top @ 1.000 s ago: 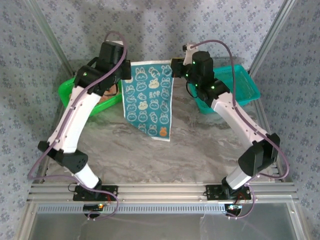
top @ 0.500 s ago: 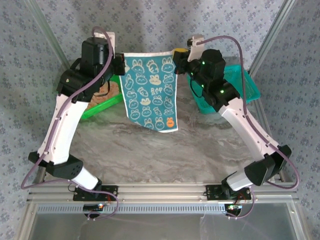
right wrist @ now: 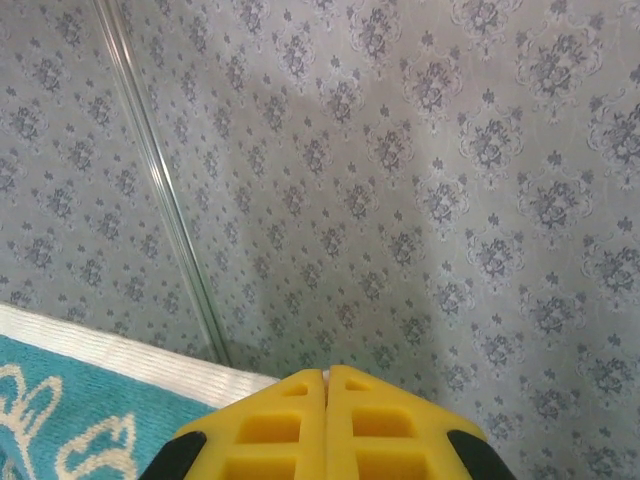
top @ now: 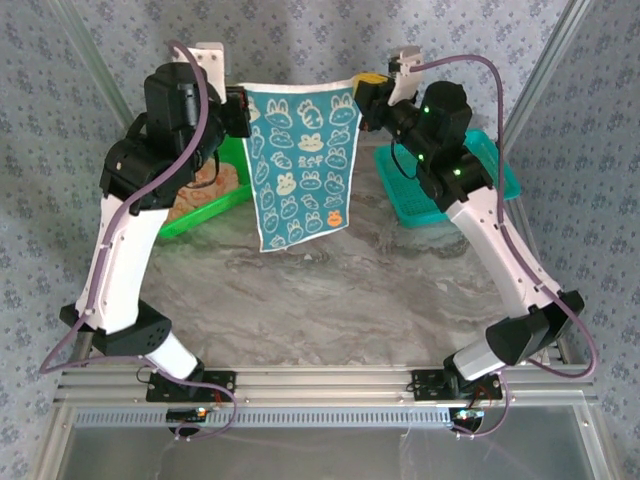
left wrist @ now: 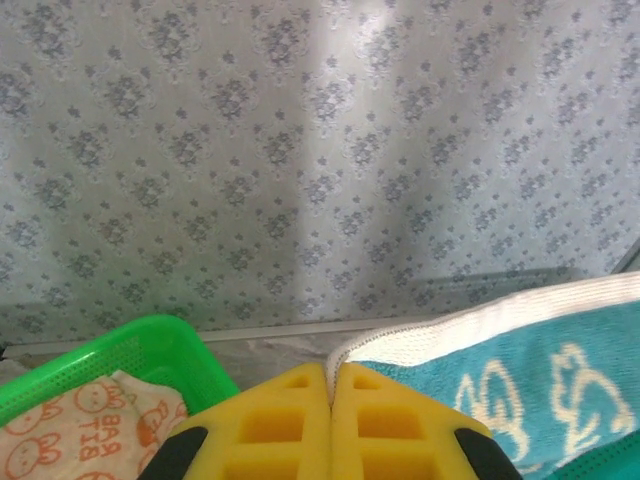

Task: Fold and stack the towels

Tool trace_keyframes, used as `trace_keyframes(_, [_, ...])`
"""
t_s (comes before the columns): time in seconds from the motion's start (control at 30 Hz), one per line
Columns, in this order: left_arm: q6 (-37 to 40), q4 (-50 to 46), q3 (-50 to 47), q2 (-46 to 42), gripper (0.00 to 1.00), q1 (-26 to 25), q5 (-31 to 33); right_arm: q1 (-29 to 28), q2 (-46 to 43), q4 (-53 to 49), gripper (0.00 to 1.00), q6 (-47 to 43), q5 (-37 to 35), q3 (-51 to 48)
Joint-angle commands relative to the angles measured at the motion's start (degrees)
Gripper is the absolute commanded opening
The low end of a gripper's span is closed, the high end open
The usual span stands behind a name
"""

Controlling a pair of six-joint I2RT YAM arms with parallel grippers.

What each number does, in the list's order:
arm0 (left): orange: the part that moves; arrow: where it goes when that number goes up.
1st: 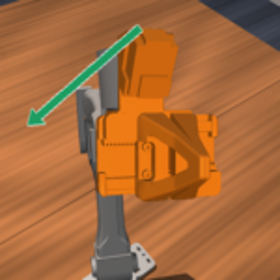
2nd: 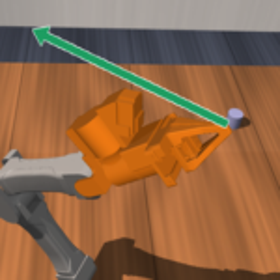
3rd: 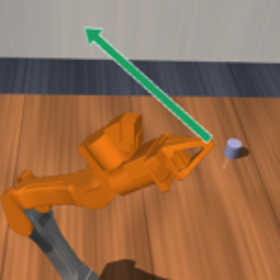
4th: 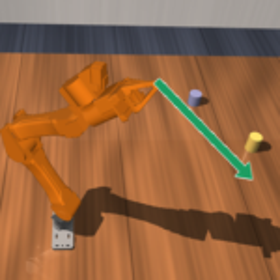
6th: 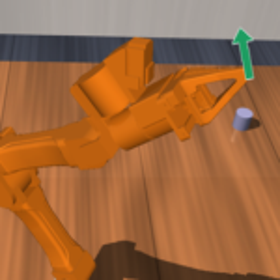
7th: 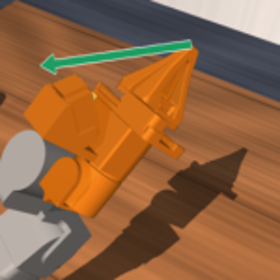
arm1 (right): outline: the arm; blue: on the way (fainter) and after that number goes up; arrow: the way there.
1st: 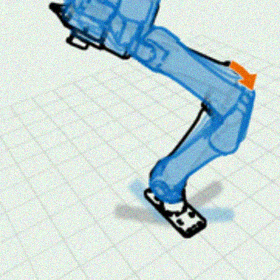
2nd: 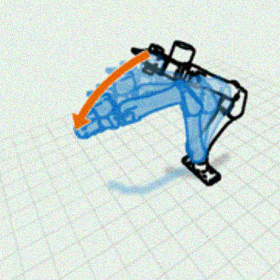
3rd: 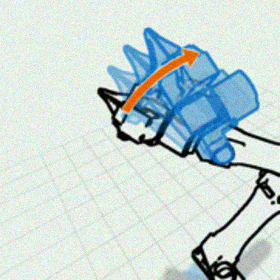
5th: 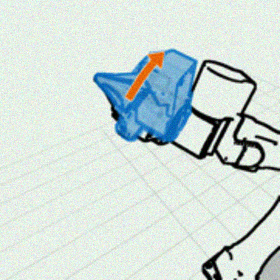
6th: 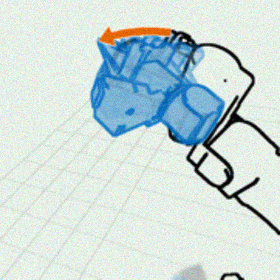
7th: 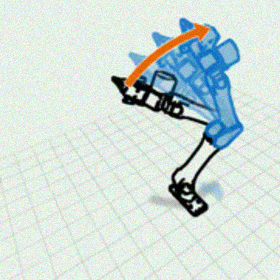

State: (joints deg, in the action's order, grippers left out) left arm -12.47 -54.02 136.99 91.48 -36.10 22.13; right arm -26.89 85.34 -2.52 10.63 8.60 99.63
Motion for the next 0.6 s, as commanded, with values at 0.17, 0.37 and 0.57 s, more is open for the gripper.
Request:
trace_keyframes(0.17, [1.6, 0.3, -4.8, -9.6, 0.00, -9.9, 7.4, -4.6, -12.8, -0.2, 0.00, -0.2, -1.7, -6.7])
trace_keyframes(0.37, [-1.3, 2.8, -15.2, -18.8, 0.00, -15.9, 10.6, -9.3, -21.8, -3.5, 0.00, 0.8, -4.9, -13.0])
trace_keyframes(0.57, [-4.6, 0.8, -19.1, -22.4, 0.00, -20.1, 12.4, -13.0, -27.1, -8.6, 0.00, 3.7, -8.8, -16.7])
